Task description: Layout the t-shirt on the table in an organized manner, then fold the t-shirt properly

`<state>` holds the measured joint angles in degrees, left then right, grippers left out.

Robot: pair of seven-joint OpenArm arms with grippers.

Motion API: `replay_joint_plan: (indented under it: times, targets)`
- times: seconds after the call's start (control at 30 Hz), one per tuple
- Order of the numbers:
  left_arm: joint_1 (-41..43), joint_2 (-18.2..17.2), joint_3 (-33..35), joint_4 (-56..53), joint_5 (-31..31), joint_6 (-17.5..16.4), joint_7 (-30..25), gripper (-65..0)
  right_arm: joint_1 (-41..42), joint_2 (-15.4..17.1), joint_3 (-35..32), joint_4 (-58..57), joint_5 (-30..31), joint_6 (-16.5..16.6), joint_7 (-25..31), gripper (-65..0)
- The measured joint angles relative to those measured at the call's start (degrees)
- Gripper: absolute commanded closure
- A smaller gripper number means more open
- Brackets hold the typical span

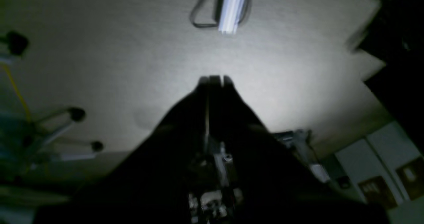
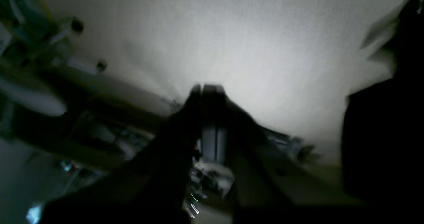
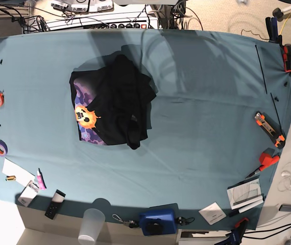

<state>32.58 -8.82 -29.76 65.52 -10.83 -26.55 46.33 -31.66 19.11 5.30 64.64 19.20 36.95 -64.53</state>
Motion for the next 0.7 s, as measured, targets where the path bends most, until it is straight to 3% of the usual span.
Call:
replay_joint_plan:
  times: [0.17,0.23,0.4,0.47,0.6,0.7]
  targets:
    - [-7.6,0.7,0.2,-11.3,7.2,-0.1,-9.0,0.0,8.1,0.4,-11.4,-10.6,-8.9,-0.2,12.8,0.0]
    - [-9.6,0.9,0.1,-15.0,8.7,1.4,-13.2,0.0,10.7,0.2,-16.4,-14.2,-12.5,-0.3,18.4,0.0]
    - [-11.3,3.3,0.0,-22.8,8.7,8.9,-35.1,0.0,15.9,0.2,-25.7,-21.3,-17.5,-0.5,39.0,0.0]
    - [-11.2,4.6,0.1,-24.7,8.7,11.0,-39.6,0.0,17.2,-0.2,-27.7,-23.2,-20.3,-4.3,45.2,0.0]
    - [-10.9,6.2,0.1,-25.9,8.9,13.3,-40.2,0.0,17.7,-1.7,-30.6,-26.4,-26.2,-16.5,48.2,0.0]
    - [-11.3,6.3,0.0,-25.8,8.9,13.3,-40.4,0.0,17.3,-2.1,-31.7,-28.2,-26.7,-19.3,50.1,0.0]
